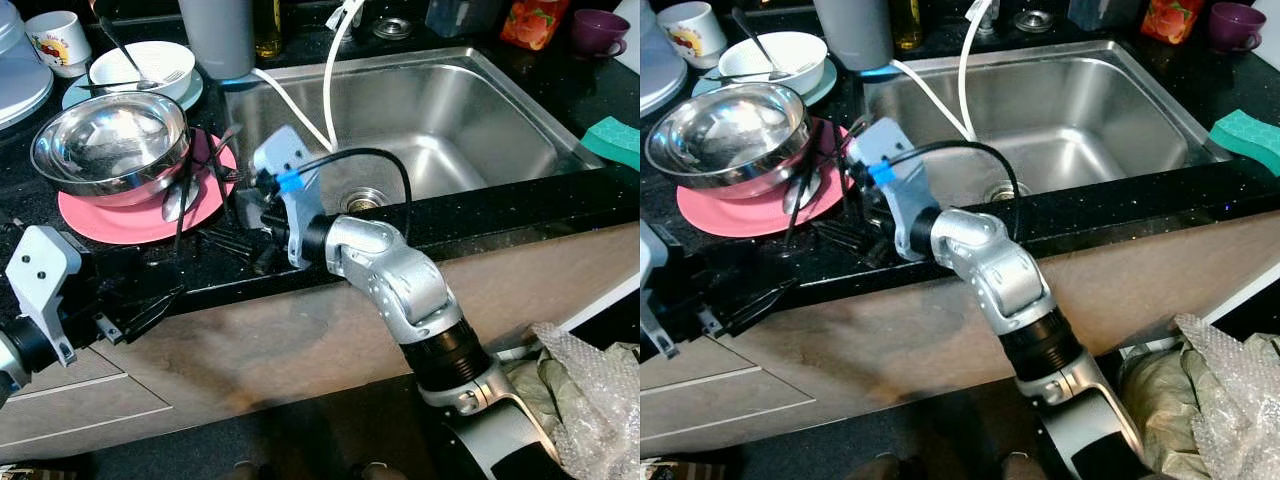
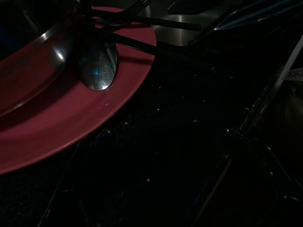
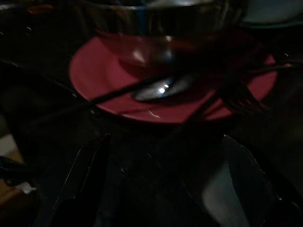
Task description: Kitchen organization
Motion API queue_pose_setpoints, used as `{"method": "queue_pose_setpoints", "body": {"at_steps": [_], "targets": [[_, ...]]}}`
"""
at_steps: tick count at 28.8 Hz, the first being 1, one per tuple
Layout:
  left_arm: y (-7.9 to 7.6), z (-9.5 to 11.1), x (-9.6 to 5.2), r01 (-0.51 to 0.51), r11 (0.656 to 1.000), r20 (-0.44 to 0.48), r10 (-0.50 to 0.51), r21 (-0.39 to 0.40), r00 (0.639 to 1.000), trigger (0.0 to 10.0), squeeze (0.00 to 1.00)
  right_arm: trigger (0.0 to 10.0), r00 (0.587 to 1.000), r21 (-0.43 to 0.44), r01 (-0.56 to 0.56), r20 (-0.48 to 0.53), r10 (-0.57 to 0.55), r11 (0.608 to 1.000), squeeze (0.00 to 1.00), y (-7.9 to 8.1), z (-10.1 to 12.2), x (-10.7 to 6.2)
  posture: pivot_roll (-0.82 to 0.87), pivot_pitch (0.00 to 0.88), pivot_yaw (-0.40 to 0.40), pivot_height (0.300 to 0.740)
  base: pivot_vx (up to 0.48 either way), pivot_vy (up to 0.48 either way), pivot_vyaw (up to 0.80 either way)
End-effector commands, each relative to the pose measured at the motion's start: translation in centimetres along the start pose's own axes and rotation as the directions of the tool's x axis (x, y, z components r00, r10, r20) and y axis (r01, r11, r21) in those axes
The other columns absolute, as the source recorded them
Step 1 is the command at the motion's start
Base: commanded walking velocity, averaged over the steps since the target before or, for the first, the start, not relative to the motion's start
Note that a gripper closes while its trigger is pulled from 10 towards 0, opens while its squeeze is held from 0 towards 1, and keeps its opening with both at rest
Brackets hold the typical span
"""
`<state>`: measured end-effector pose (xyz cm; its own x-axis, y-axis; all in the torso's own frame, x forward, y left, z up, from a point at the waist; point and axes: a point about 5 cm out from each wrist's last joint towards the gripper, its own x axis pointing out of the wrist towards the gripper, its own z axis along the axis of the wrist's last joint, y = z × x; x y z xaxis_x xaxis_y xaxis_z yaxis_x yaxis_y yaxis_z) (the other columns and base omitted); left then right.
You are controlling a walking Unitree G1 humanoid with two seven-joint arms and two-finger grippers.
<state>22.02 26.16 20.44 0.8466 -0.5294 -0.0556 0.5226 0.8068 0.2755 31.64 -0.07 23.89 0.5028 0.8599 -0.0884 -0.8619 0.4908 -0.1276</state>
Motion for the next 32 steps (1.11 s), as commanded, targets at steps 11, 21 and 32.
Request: {"method": "queue_pose_setpoints", "body": {"at_steps": [11, 21, 32], "targets": [[-0.1, -0.8, -0.4, 0.014, 1.000, -0.060, -0.014, -0.012, 0.998, 10.0, 0.00, 10.0, 0.993, 0.037, 0.118, -0.017, -0.117, 0.992, 0.00, -1.0, -0.3, 0.5, 0.07, 0.148, -0.006, 0.740, 0.000, 0.000, 0.00], [-0.2, -0.7, -0.3, 0.024, 1.000, -0.066, -0.024, -0.015, 0.998, 10.0, 0.00, 10.0, 0.994, 0.127, 0.113, -0.006, -0.113, 0.985, 0.00, -0.8, -0.1, 2.1, 0.07, 0.158, -0.004, 0.740, 0.000, 0.000, 0.00], [-0.2, -0.8, -0.4, 0.020, 1.000, -0.072, -0.021, -0.014, 0.997, 10.0, 0.00, 1.5, 0.991, 0.135, 0.131, -0.021, -0.129, 0.982, 0.00, -1.1, -0.1, 2.9, 0.07, 0.158, -0.005, 0.740, 0.000, 0.000, 0.00]]}}
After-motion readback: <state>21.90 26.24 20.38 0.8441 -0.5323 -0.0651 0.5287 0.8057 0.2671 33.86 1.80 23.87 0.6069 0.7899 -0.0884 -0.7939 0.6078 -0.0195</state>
